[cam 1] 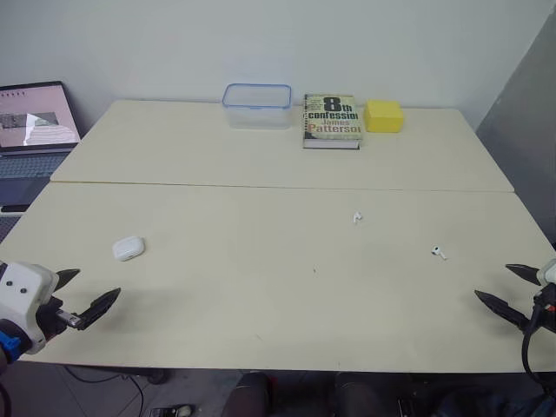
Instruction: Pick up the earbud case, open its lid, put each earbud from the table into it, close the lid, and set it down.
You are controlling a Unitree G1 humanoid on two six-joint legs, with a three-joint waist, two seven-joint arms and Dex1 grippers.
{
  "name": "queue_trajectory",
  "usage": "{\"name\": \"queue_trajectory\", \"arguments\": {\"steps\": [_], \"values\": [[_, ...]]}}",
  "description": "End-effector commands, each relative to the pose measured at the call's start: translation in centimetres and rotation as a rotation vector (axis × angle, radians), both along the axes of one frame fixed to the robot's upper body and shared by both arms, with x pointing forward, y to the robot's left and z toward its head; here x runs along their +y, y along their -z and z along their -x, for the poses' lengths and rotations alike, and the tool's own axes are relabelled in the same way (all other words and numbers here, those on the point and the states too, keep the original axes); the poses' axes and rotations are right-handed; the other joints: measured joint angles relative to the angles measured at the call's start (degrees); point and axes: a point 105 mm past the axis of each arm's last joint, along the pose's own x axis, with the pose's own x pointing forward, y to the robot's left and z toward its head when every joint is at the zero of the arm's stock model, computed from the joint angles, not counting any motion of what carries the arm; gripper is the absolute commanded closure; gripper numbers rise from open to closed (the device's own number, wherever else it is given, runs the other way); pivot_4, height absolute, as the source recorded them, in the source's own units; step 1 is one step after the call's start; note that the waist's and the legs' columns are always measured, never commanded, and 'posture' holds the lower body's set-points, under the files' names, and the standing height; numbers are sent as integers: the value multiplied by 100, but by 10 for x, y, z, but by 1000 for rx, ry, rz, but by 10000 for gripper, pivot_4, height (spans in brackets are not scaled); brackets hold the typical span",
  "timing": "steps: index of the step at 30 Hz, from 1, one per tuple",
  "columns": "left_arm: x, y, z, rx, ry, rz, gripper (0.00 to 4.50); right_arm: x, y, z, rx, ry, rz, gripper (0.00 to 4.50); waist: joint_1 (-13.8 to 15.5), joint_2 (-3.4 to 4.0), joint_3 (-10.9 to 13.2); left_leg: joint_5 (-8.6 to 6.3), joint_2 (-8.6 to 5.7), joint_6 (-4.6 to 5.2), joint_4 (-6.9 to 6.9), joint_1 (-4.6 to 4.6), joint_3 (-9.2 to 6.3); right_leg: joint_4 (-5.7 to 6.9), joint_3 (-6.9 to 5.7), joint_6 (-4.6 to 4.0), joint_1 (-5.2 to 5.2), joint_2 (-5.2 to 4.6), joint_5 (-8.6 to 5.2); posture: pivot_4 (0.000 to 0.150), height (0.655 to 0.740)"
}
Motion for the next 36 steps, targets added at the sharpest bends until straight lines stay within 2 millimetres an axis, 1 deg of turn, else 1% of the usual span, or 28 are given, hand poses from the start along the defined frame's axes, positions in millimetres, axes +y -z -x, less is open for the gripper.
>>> {"name": "queue_trajectory", "arguments": {"steps": [1,6,9,12,16,20,24,33,35,36], "values": [[-4,-9,-3,-19,33,-14,0,1,-6,-2,-36,-12,8,20,0,0,0,0,0,0,0,0,0,0,0,0,0,0,0,1500,7320],[-10,-11,-7,-45,60,36,0,1,-6,-3,-40,-15,6,20,-1,0,0,0,0,0,0,9,0,0,0,0,9,0,0,1500,7320],[-17,-19,-5,-54,128,146,0,1,-6,-4,-42,-18,5,20,-2,0,0,0,1,0,0,10,0,0,0,0,9,0,0,1500,7320],[-16,-22,-7,-68,128,147,0,2,-6,-4,-42,-24,1,20,-3,0,0,0,1,0,0,11,1,1,0,0,10,0,0,1500,7320],[-15,-20,-11,-67,115,157,0,5,-7,-5,-48,-36,-9,20,-2,0,0,0,1,0,0,15,0,1,-2,0,15,1,0,1500,7320],[-17,-21,-14,-85,113,209,0,7,-12,-7,-67,-30,-49,20,-3,0,0,0,1,0,1,23,-2,1,0,0,23,1,0,1500,7320],[-12,-24,-15,-126,58,232,0,9,-15,-8,-79,-40,-44,20,-2,0,0,0,1,0,1,27,-8,0,2,0,26,1,0,1500,7320],[-5,-21,-8,-153,-38,282,0,10,-19,-16,-103,-57,-23,20,-2,-2,-1,0,1,0,0,38,-12,1,4,0,34,0,0,1500,7320],[-4,-20,-7,-163,-72,305,0,11,-20,-18,-106,-63,-21,20,-2,-1,-1,0,1,0,0,38,-13,1,5,0,34,0,0,1500,7320],[-2,-17,-7,-167,-118,321,0,13,-22,-20,-110,-72,-19,20,-2,-1,-1,0,1,0,0,38,-13,1,5,0,34,0,0,1500,7320]]}}
